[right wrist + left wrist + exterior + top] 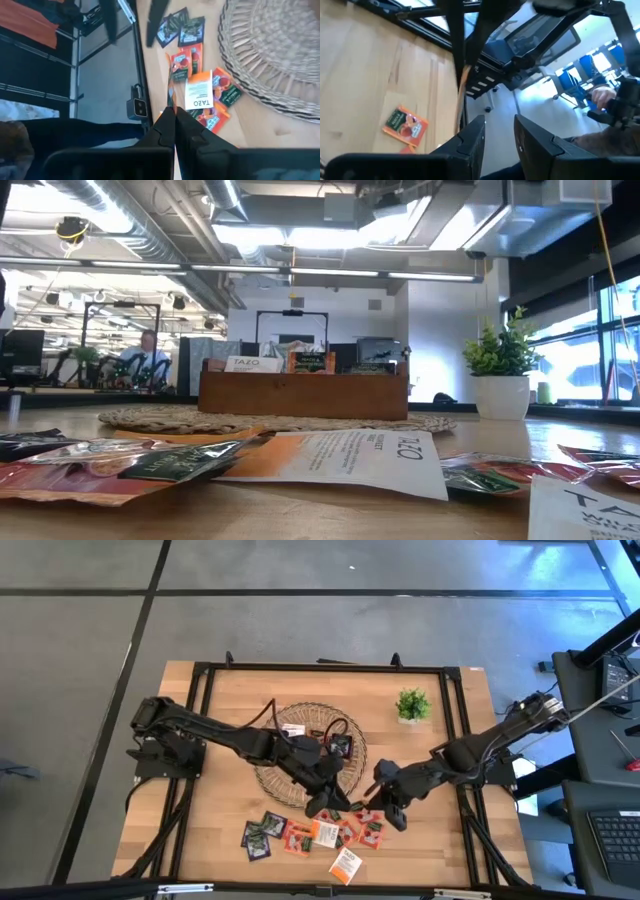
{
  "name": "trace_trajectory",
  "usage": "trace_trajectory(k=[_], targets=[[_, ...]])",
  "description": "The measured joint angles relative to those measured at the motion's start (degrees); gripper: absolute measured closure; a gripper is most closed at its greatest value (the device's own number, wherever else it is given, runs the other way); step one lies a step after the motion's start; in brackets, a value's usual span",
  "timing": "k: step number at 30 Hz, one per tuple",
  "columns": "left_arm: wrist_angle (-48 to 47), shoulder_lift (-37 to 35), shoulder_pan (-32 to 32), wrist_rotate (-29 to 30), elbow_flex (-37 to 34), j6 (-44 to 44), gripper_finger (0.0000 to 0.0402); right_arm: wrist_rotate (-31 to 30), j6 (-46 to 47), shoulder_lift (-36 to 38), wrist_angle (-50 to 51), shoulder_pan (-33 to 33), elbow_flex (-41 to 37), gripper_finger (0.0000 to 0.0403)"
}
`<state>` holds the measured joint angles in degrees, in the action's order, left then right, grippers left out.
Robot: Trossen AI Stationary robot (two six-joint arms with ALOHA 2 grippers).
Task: Pick & Place Tea
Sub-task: Put the orange tea bag into the middle section of the wooden organizer
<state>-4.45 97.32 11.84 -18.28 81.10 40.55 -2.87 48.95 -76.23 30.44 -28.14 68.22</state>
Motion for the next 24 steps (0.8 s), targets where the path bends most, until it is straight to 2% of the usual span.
trace_trajectory(k=[6, 12, 15, 24], targets=[[-0.10, 0.00, 0.00, 0.03, 0.00, 1.25, 0.0270, -1.08, 1.10, 0.02, 6.41, -0.28, 5.03, 0.0401], [-0.09, 0.00, 0.00, 0.57, 0.00, 0.70, 0.0228, 3.43, 3.34, -0.63, 6.07, -0.30, 5.23, 0.0401], [-0.06, 0.00, 0.00, 0.58, 0.00, 0.72, 0.0221, 4.44, 3.32, -0.80, 4.94, -0.30, 5.23, 0.0401], [-0.07, 0.02, 0.00, 0.61, 0.00, -0.93, 0.0220, 2.59, 1.45, -1.25, 2.04, 1.00, 5.23, 0.0401]])
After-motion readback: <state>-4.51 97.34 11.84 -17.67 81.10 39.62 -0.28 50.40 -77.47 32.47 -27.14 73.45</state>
